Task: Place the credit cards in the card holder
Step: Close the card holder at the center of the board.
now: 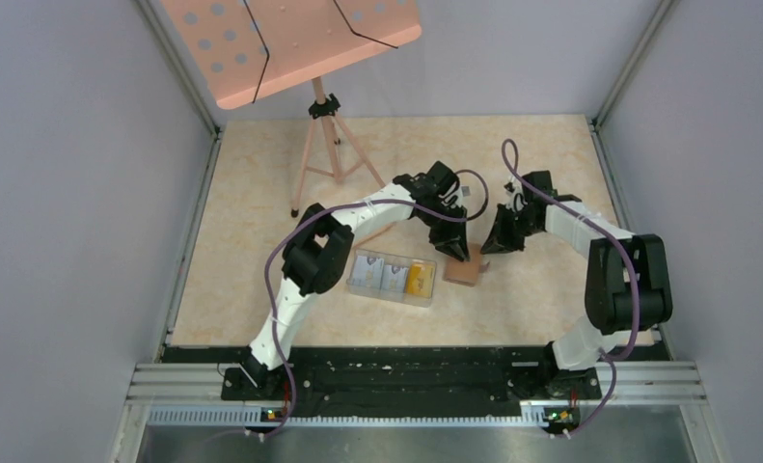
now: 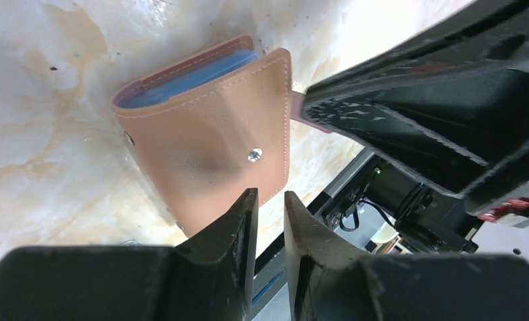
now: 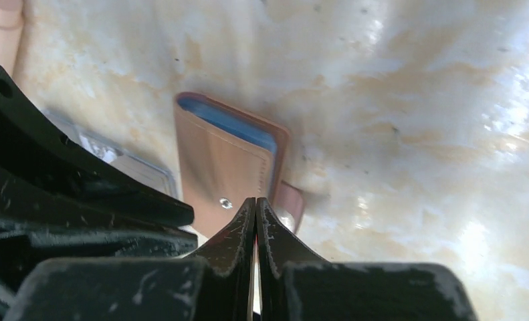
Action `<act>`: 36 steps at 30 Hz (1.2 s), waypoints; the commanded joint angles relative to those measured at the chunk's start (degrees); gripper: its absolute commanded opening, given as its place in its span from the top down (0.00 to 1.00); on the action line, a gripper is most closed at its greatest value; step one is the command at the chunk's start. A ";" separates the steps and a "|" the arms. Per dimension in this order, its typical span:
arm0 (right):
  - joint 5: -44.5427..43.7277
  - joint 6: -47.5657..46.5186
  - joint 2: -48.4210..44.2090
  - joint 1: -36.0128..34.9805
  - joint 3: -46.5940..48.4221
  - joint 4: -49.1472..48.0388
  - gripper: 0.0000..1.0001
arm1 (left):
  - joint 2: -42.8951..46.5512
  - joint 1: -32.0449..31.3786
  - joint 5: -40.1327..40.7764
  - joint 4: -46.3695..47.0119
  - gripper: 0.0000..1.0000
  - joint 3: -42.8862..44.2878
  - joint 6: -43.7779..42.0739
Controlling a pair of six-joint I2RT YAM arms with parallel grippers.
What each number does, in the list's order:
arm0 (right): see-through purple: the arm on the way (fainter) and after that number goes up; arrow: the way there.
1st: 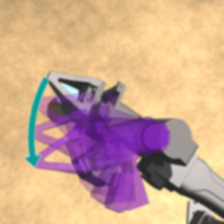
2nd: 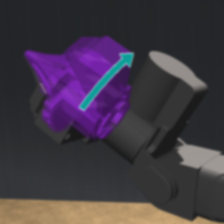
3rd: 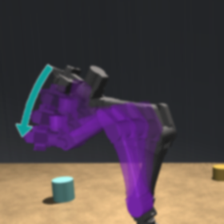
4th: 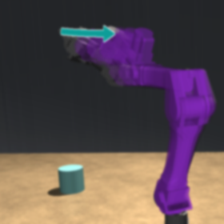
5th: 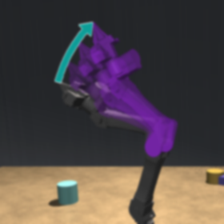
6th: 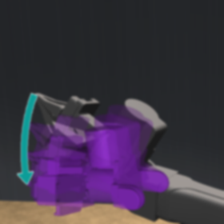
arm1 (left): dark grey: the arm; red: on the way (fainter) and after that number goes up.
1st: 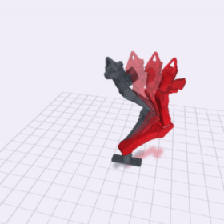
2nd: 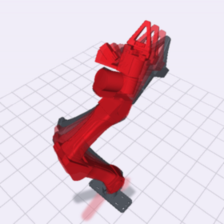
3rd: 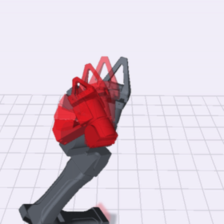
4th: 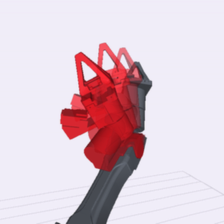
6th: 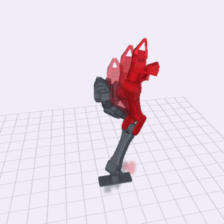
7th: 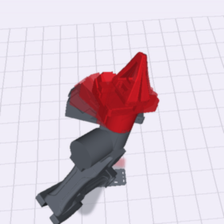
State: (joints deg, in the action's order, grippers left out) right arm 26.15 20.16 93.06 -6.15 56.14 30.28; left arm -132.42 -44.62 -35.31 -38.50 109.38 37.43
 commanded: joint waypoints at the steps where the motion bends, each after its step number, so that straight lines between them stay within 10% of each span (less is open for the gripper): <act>1: -3.52 -0.11 -5.47 1.50 -0.99 2.17 1.00 | -2.52 0.24 -0.03 0.78 0.75 1.54 0.26; 36: -13.37 3.94 -8.25 3.90 -9.41 3.60 1.00 | -6.86 0.06 3.07 -5.44 0.92 5.31 -0.80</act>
State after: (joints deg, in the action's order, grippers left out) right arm 13.96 23.38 83.02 -2.46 48.01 34.74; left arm -138.30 -44.40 -34.61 -41.71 113.38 37.80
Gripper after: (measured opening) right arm 0.003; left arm 0.078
